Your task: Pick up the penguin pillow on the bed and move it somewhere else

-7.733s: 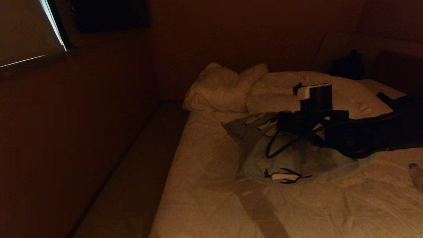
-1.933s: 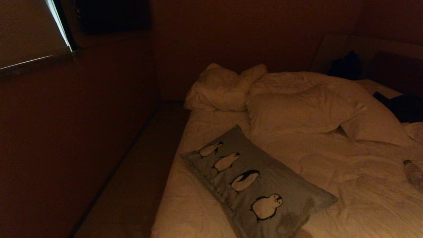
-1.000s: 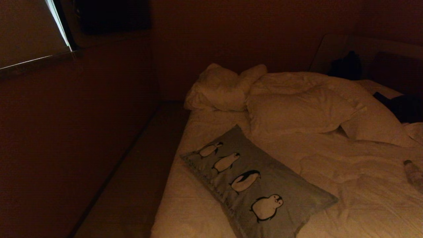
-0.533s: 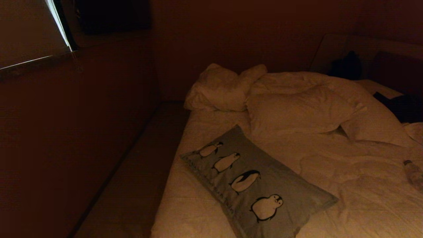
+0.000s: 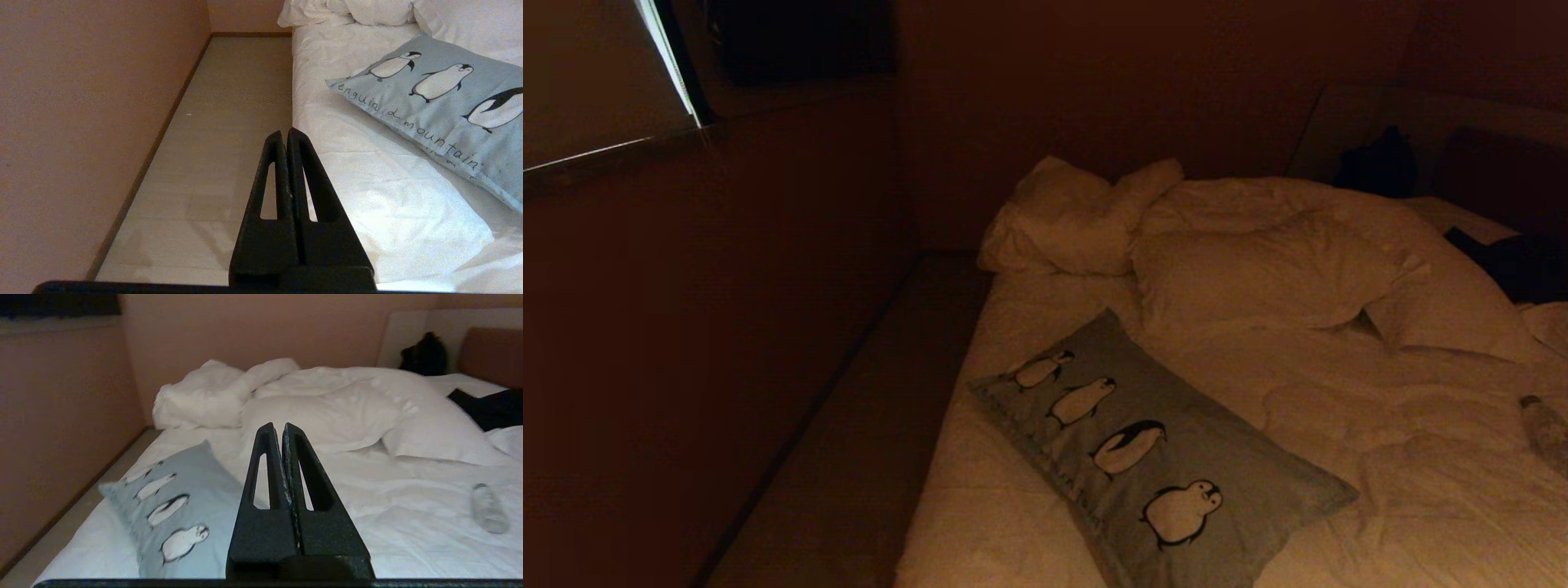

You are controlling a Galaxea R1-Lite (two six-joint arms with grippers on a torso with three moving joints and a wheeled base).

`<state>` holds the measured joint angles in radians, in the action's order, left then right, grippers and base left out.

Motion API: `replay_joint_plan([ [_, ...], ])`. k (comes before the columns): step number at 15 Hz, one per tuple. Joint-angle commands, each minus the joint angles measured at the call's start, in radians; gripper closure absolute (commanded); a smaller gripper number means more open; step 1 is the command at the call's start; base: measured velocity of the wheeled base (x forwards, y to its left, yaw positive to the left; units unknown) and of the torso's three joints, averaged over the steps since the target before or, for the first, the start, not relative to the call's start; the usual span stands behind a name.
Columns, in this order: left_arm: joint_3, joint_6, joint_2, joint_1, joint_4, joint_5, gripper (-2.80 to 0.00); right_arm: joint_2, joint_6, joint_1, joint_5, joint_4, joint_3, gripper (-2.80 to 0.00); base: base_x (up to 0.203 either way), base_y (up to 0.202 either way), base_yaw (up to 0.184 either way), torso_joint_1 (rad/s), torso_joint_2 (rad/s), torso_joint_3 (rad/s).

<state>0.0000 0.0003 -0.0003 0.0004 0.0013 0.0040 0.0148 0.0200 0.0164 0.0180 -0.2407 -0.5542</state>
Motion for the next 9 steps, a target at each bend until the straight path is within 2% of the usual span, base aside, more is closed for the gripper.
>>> replay_joint_plan([
  [1,0.000,0.000,-0.001,0.001,0.000,0.001,0.00,-0.011,0.000,0.000,-0.007,0.003,0.042,0.00,0.000,0.000,0.000,0.000,0.00,0.000],
  [9,0.000,0.000,-0.001,0.001,0.000,0.001,0.00,-0.012,-0.002,0.000,-0.041,0.008,0.164,0.00,0.000,0.000,0.000,0.000,0.00,0.000],
])
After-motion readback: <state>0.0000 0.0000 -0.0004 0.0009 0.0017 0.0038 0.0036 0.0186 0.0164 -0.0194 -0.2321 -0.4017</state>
